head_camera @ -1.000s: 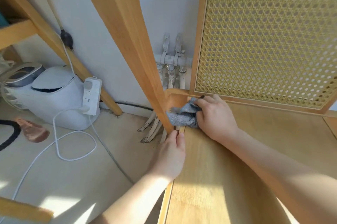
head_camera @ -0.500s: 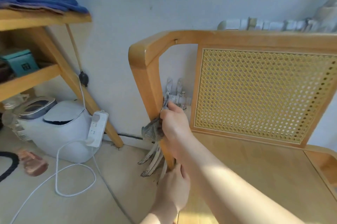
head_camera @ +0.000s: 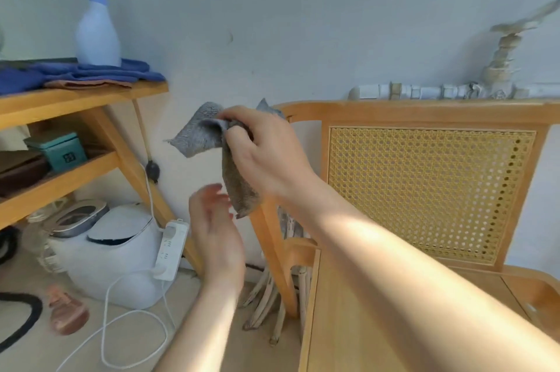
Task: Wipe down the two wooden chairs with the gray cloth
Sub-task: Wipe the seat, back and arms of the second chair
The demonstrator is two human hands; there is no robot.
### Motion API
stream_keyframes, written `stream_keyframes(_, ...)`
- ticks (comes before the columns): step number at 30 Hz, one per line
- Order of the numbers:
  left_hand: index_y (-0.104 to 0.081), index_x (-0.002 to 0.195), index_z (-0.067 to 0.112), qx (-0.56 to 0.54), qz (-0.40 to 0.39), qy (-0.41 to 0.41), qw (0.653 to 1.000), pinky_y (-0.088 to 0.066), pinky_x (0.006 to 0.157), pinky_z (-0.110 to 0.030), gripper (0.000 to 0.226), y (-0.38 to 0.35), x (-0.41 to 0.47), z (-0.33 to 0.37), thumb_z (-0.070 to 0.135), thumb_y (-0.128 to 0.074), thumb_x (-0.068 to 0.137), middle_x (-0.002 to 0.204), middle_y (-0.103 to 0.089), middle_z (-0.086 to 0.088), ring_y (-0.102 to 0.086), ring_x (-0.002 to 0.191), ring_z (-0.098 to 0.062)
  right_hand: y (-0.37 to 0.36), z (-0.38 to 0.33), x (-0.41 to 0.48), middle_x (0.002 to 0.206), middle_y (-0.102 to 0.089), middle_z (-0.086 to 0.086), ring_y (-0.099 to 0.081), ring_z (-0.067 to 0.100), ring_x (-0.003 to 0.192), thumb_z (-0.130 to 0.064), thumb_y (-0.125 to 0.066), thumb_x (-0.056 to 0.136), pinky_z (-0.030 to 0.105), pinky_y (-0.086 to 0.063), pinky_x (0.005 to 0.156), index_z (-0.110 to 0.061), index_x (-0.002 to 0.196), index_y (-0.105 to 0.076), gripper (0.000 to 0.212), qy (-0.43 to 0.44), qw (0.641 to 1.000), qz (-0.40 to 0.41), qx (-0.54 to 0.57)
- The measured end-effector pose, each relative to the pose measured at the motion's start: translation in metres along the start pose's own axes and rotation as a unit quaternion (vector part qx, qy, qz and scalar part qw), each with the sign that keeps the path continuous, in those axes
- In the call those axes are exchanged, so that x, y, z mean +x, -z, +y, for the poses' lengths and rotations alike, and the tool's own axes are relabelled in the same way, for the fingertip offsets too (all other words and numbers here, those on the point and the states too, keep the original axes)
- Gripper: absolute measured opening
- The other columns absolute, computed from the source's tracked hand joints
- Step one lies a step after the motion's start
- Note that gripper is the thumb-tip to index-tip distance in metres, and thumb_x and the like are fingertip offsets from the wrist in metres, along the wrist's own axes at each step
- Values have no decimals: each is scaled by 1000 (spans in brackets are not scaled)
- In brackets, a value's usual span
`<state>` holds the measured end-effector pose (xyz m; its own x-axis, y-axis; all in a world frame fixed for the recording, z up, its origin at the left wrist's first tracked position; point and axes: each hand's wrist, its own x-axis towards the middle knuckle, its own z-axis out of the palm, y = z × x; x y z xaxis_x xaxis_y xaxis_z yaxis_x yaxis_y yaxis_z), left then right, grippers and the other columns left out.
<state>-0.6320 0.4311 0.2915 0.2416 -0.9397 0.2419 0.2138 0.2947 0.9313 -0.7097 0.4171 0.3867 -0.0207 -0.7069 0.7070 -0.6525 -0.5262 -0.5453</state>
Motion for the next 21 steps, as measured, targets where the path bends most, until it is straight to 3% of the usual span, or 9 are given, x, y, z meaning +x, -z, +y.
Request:
stream_keyframes(2, -65, 99, 26, -65, -63, 33, 995, -54, 73, -28, 26, -11, 39, 31, 31, -39, 98, 96, -69, 0, -65, 93, -15, 4, 12, 16, 87, -70, 2, -60, 27, 90, -33, -34, 83, 38, -46, 82, -22, 88, -67, 35, -19, 998, -31, -45)
stream_keyframes(4, -68, 107, 17, -104, -148, 71, 981, -53, 81, -36, 39, -28, 52, 46, 38, -36, 101, 100, -71, -8, -66, 98, -23, 9, 27, 38, 70, -59, 1, -57, 31, 82, -33, -34, 88, 37, -42, 71, -22, 64, -52, 32, -50, 992, -79, -80)
stream_keyframes(6, -69, 108, 12, -85, -160, 73, 981, -49, 89, -42, 46, -28, 47, 43, 37, -31, 102, 100, -71, -15, -65, 99, -28, 17, 44, 60, 73, -56, 4, -57, 33, 86, -29, -35, 93, 39, -44, 74, -22, 62, -45, 34, -81, 981, -128, -123)
stream_keyframes(9, -73, 100, 18, -125, -192, 91, 969, -47, 93, -41, 52, -19, 48, 36, 40, -27, 102, 101, -73, -11, -65, 100, -24, 34, 76, 80, 108, -60, 10, -56, 31, 105, -29, -31, 95, 44, -42, 92, -21, 99, -59, 29, -102, 956, -165, -220)
stream_keyframes(12, -73, 97, 17, -58, -170, 68, 981, -50, 85, -39, 54, -24, 50, 36, 43, -25, 102, 88, -73, -16, -68, 92, -27, 47, 111, 80, 130, -52, 7, -46, 28, 124, -19, -39, 91, 52, -25, 109, -19, 131, -45, 41, -89, 894, -163, -408)
stream_keyframes(14, -67, 107, 5, -38, -136, 53, 989, -56, 68, -28, 54, -31, 50, 31, 37, -25, 101, 79, -71, -20, -69, 76, -24, 56, 127, 76, 137, -49, 11, -43, 32, 129, -14, -37, 91, 56, -11, 115, -10, 138, -36, 47, -70, 843, -133, -517)
stream_keyframes(16, -65, 107, -1, -37, -118, 54, 991, -56, 60, -24, 53, -32, 53, 30, 32, -25, 100, 75, -71, -20, -69, 65, -21, 71, 134, 71, 136, -50, 14, -44, 34, 129, -11, -33, 93, 56, -9, 116, -6, 138, -36, 46, -86, 825, -114, -547)
stream_keyframes(21, -67, 85, 14, -58, -108, 35, 992, -52, 76, -38, 50, -39, 40, 31, 34, -23, 101, 65, -69, -14, -67, 67, -25, 120, 151, 43, 139, -49, 11, -44, 31, 130, -8, -27, 95, 54, -10, 116, -8, 141, -36, 46, -80, 820, -97, -558)
